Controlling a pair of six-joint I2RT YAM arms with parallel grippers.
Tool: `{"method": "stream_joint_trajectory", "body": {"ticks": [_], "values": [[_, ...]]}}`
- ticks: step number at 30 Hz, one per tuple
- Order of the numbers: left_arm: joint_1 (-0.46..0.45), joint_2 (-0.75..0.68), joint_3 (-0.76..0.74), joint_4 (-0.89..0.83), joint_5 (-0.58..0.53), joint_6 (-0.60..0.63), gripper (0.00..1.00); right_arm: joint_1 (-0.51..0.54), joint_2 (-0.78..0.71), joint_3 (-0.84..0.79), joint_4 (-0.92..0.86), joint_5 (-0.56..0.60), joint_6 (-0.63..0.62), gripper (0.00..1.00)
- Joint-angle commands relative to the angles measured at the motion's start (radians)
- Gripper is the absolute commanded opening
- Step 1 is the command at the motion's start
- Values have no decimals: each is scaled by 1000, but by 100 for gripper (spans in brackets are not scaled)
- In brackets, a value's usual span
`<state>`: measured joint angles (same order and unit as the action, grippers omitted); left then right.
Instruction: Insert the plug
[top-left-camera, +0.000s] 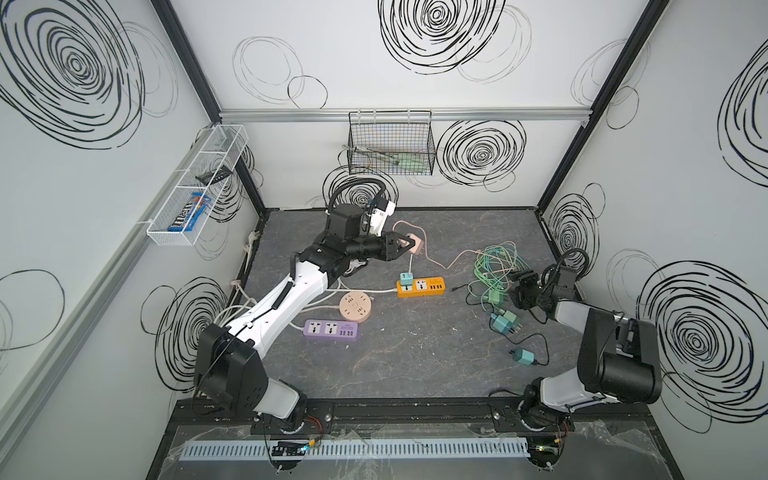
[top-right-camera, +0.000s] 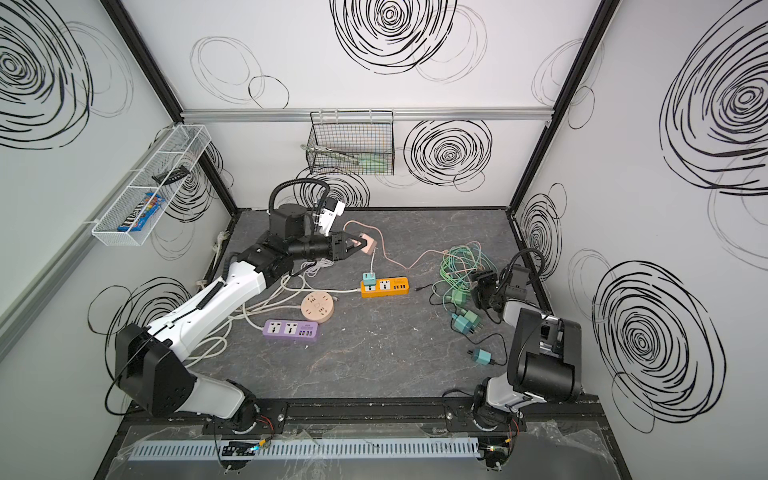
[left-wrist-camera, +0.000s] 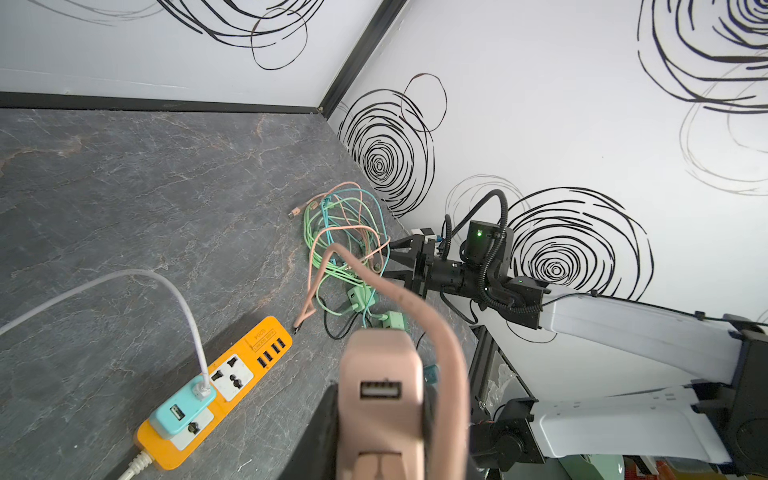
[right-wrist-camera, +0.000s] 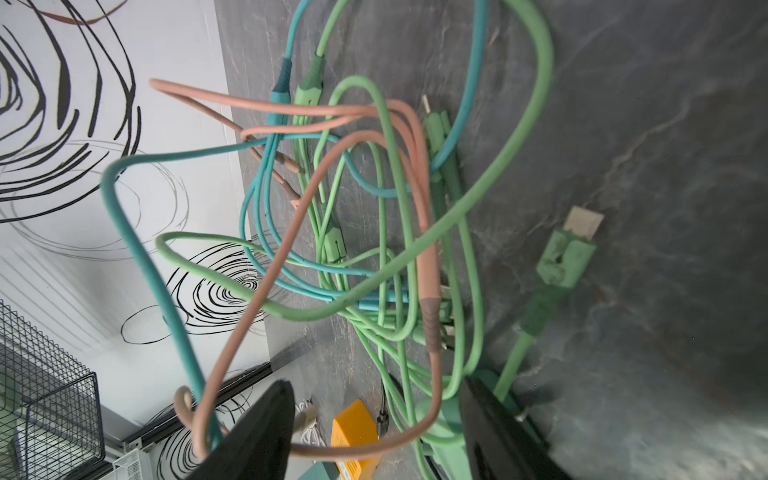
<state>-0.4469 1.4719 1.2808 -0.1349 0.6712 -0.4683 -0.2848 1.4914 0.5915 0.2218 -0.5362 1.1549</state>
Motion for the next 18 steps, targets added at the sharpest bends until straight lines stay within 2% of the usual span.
{"method": "stream_joint_trajectory", "body": {"ticks": [1, 6, 10, 13, 16, 18], "values": [[-1, -18, 20, 17, -2, 21, 0, 11, 6, -13, 42, 3, 65, 69], [3, -24, 26, 7, -3, 25, 0, 10, 19, -48, 121, 25, 164, 60], [5, -31, 25, 0, -2, 28, 0, 11, 32, -32, 137, 39, 185, 49], [9, -41, 22, 1, -2, 28, 0, 9, 38, -47, 171, 62, 209, 34], [17, -53, 17, -4, -3, 29, 0, 5, 18, -86, 241, 81, 234, 12], [29, -64, 10, -4, -7, 30, 0, -3, -33, -111, 253, 120, 223, 3]]}}
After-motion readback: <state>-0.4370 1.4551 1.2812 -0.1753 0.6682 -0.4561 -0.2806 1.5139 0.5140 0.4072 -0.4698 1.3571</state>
